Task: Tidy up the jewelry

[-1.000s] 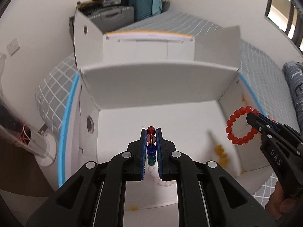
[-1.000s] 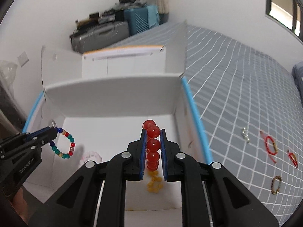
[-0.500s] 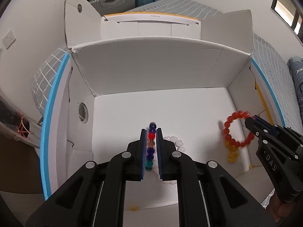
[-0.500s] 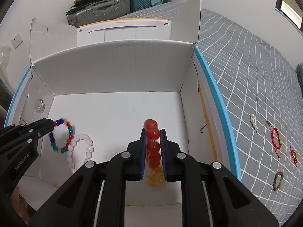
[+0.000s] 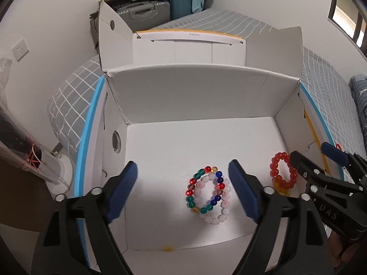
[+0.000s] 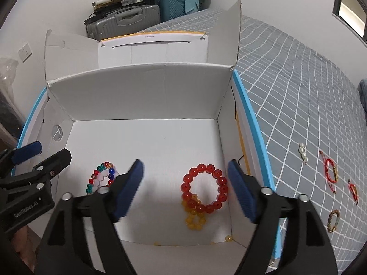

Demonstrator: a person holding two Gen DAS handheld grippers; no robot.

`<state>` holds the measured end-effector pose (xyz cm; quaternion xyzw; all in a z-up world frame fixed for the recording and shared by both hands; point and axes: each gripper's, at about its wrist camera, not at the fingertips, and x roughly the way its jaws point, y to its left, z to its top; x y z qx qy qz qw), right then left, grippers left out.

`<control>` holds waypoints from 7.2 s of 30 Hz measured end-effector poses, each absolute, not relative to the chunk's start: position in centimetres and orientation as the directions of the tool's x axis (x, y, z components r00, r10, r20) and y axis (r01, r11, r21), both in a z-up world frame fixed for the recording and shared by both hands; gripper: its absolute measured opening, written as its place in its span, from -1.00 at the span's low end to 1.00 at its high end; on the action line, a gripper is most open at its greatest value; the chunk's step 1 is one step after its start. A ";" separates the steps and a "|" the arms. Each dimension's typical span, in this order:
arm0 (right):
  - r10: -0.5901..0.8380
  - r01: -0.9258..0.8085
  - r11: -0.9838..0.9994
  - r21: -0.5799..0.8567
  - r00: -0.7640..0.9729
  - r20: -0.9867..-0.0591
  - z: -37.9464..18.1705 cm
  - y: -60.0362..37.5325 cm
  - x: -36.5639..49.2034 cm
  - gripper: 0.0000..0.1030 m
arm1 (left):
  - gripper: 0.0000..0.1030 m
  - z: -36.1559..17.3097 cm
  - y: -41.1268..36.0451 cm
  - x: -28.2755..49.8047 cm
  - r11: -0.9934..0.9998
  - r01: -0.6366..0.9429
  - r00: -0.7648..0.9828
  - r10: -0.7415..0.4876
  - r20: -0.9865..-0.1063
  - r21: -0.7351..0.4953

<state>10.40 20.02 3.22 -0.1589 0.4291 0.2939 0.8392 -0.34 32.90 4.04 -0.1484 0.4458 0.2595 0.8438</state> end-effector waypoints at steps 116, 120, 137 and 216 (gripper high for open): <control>0.118 -0.165 0.985 0.052 0.421 -0.899 -7.2 -17.1 23.1 -0.83 | -0.79 -4.3 4.2 27.8 0.988 -0.154 0.506 0.078 -0.859 -0.001; 0.124 -0.164 0.985 0.057 0.434 -0.892 -6.5 -17.1 22.7 -0.83 | -0.79 -3.5 4.3 27.3 0.988 -0.154 0.519 0.075 -0.851 -0.006; 0.151 -0.154 0.984 0.087 0.478 -0.865 -3.6 -17.2 21.4 -0.83 | -0.79 -0.7 4.5 24.4 0.990 -0.138 0.546 0.057 -0.836 -0.022; 0.283 -0.281 0.950 0.135 0.595 -0.753 7.1 -6.9 18.4 -0.84 | -0.79 11.0 12.3 9.8 0.961 -0.276 0.629 0.168 -0.759 -0.017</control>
